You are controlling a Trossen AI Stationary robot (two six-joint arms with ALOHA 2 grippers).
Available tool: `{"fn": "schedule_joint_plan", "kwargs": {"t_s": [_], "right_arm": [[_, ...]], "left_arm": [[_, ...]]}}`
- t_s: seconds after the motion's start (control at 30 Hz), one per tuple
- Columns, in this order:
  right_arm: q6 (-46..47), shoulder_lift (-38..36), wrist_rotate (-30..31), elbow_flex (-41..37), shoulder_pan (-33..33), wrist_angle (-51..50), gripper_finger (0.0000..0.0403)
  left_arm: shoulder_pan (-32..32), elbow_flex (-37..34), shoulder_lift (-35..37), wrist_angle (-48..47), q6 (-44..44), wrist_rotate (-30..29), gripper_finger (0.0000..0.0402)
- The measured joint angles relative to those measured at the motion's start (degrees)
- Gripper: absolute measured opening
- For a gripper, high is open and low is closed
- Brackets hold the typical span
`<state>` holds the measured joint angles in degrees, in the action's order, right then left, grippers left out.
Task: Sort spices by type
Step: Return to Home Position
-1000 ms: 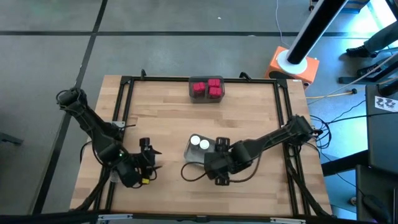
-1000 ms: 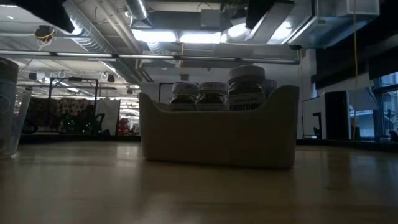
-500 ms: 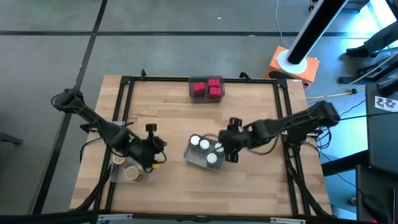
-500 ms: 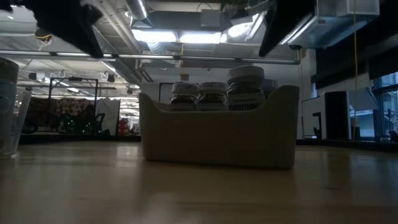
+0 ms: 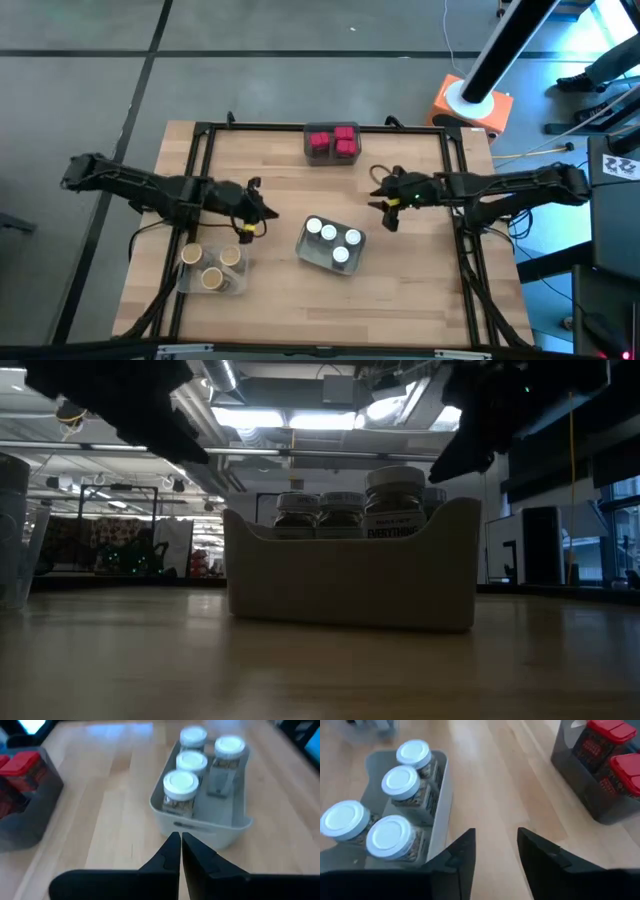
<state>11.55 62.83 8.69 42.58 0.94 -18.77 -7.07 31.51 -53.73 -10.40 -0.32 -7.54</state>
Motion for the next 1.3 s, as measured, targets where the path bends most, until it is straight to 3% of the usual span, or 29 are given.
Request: {"fn": "schedule_joint_plan", "kwargs": {"t_s": [0.13, 0.3, 0.53, 0.8, 1.3], "right_arm": [[-1.86, -4.19, -4.27, -6.62, -3.95, 7.80, 0.0119], [-3.26, -8.06, -9.46, -14.12, -8.44, 17.00, 0.0087], [-3.91, -13.65, -6.04, -23.08, -11.15, 23.09, 0.0049], [-0.83, -24.58, -5.75, -29.22, -11.09, 23.26, 0.0033], [-0.82, -42.07, -5.25, -38.18, -11.09, 23.16, 0.0033]], "left_arm": [[5.66, -5.99, 4.71, 7.96, 0.48, 7.41, 0.0004], [8.51, -11.77, 9.91, 14.39, 0.41, 8.86, 0.0002], [8.59, -21.36, 17.25, 26.37, -0.07, 8.88, 0.0006], [8.65, -26.81, 23.82, 27.35, -4.03, 6.74, 0.0006], [8.91, -27.41, 25.39, 28.80, -0.47, 6.70, 0.0007]]}}
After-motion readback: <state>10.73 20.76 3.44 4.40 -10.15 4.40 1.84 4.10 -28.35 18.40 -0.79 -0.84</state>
